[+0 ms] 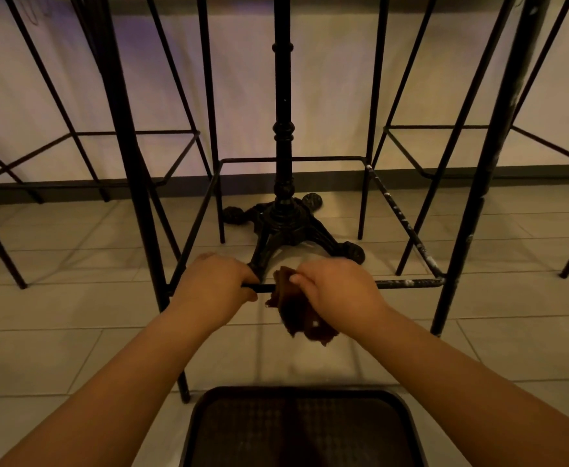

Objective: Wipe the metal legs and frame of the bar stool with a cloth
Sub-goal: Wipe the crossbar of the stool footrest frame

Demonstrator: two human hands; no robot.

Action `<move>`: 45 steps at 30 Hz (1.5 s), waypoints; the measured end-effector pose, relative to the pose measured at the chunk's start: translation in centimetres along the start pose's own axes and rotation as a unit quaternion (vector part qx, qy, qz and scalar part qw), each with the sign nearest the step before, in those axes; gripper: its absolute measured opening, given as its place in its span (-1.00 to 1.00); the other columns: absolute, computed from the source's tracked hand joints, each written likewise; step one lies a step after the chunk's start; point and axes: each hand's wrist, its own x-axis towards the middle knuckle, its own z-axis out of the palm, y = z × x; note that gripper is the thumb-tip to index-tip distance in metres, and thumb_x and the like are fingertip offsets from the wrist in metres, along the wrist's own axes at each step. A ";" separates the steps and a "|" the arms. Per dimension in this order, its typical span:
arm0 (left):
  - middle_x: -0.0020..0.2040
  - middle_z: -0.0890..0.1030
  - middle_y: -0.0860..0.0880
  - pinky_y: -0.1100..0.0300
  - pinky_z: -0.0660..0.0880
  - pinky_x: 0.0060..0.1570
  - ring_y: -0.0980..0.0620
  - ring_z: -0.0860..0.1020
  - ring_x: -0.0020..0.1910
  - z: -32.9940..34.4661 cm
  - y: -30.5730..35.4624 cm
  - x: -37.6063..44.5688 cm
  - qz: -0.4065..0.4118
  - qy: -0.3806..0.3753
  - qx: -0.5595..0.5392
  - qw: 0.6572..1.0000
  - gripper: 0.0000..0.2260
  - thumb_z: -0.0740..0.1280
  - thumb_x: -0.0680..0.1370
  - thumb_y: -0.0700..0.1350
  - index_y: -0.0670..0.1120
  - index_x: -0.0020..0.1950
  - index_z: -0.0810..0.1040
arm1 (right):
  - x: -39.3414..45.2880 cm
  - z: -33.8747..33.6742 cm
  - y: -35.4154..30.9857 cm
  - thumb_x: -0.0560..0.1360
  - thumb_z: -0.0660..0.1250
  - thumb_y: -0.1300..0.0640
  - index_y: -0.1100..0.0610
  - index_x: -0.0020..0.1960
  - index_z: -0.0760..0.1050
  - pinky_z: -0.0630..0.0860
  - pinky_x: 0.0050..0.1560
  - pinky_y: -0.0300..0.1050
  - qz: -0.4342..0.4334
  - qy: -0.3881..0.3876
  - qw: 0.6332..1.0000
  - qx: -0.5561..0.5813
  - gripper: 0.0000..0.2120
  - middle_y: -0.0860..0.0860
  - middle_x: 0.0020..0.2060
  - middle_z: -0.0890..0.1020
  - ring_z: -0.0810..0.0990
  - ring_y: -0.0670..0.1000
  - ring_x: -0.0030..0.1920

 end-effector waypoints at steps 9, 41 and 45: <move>0.01 0.62 0.07 0.13 0.40 0.10 -0.02 0.46 0.14 0.5 -0.3 0.1 -0.001 0.008 0.008 1.000 -0.75 0.26 0.56 0.09 0.19 0.22 0.55 | -1.9 0.1 1.9 0.60 0.16 -0.07 -0.15 0.44 0.31 0.23 0.42 -0.04 -0.087 -0.019 0.996 -0.030 -0.60 -0.07 0.14 0.59 0.49 -0.03 0.18; 0.01 0.62 0.03 0.09 0.35 0.26 -0.02 0.51 0.10 -0.1 1.2 -0.3 -0.028 -0.016 0.056 0.998 -0.77 0.24 0.59 0.03 0.12 0.22 0.54 | -2.3 -0.7 6.1 0.64 0.05 -0.05 -0.13 0.26 0.46 0.01 0.47 -0.07 -0.007 -0.032 0.999 -0.042 -0.71 -0.11 0.08 0.61 0.51 -0.07 0.18; 0.04 0.62 0.03 0.15 0.32 0.17 0.00 0.53 0.05 1.1 2.9 -0.7 0.040 0.037 0.002 0.998 -0.75 0.23 0.58 0.06 0.07 0.22 0.54 | -2.8 -0.1 5.7 0.64 0.06 -0.02 -0.09 0.28 0.45 0.03 0.47 -0.10 -0.011 -0.004 0.997 -0.083 -0.70 -0.11 0.09 0.61 0.52 -0.07 0.16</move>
